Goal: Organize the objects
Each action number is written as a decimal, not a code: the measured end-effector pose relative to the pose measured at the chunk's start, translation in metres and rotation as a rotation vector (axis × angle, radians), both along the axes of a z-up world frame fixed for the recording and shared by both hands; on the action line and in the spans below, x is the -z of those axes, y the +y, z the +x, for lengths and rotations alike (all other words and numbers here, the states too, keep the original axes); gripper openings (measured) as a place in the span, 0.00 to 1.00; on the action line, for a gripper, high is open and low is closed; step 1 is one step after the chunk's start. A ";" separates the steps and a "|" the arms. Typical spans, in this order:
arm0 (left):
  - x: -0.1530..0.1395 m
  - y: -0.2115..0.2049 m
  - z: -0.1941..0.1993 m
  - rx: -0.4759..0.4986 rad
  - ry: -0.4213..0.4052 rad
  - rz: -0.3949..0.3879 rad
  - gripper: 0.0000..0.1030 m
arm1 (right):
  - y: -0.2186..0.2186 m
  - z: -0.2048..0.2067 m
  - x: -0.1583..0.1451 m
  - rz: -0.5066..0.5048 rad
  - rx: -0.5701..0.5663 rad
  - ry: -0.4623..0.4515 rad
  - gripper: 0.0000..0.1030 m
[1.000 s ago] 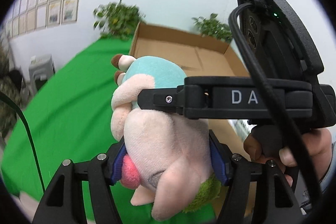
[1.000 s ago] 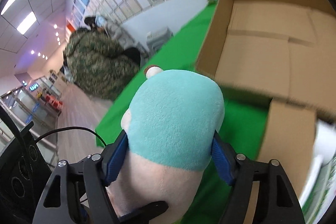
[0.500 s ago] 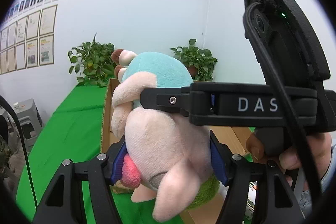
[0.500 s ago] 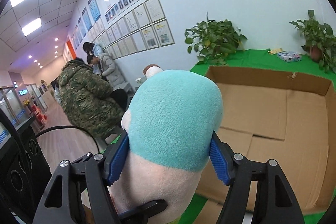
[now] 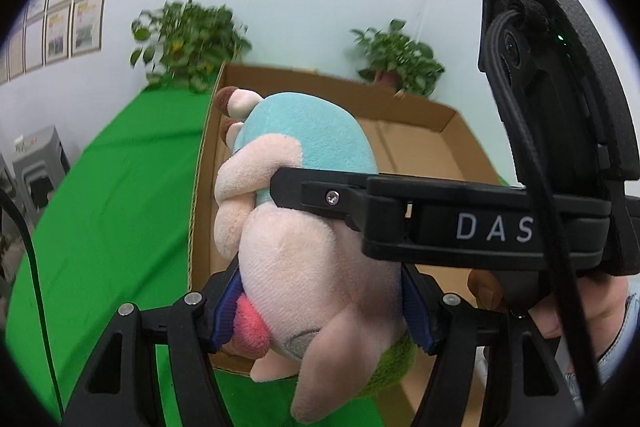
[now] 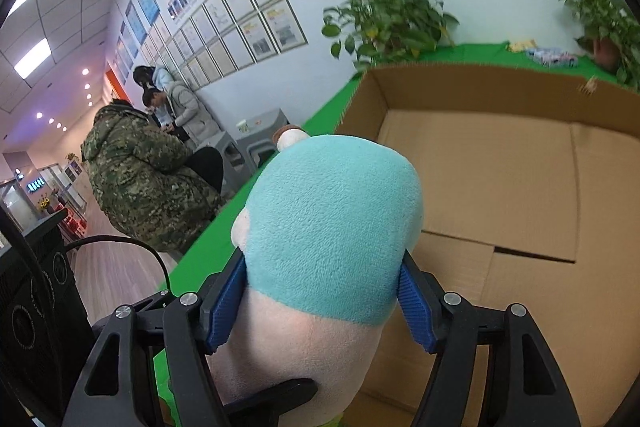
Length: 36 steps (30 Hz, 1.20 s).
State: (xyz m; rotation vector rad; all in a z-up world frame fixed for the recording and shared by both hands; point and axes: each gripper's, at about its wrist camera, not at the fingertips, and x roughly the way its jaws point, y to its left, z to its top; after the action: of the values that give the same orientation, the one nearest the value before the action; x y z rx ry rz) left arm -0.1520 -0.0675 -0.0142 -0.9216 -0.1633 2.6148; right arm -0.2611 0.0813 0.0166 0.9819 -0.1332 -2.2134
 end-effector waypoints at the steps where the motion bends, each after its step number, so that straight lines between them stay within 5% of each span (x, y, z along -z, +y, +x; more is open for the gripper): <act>1: 0.005 -0.001 -0.002 -0.007 -0.020 0.001 0.67 | -0.006 -0.005 0.009 0.003 -0.001 -0.014 0.64; 7: 0.021 -0.011 -0.002 -0.031 -0.090 0.038 0.72 | -0.034 -0.020 0.072 0.028 -0.016 -0.067 0.64; 11: 0.017 -0.012 0.012 -0.035 -0.065 0.036 0.72 | -0.041 -0.023 0.093 0.029 -0.018 -0.077 0.64; 18: 0.016 -0.021 0.010 -0.068 -0.044 0.016 0.72 | -0.045 -0.038 0.097 0.039 0.019 -0.067 0.66; 23: 0.019 -0.023 0.013 -0.076 -0.046 0.011 0.72 | -0.051 -0.043 0.116 0.075 0.012 -0.080 0.82; 29: 0.021 -0.038 0.011 -0.103 -0.037 0.017 0.72 | -0.038 -0.045 0.106 -0.013 0.020 -0.107 0.99; 36: 0.029 -0.051 0.001 -0.104 -0.067 0.051 0.72 | -0.027 -0.034 0.098 -0.027 0.030 -0.143 0.99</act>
State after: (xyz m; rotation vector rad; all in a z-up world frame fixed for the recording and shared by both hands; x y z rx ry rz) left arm -0.1509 -0.1186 -0.0433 -1.0087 -0.3013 2.6625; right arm -0.2948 0.0544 -0.0812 1.1296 -0.2434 -2.1616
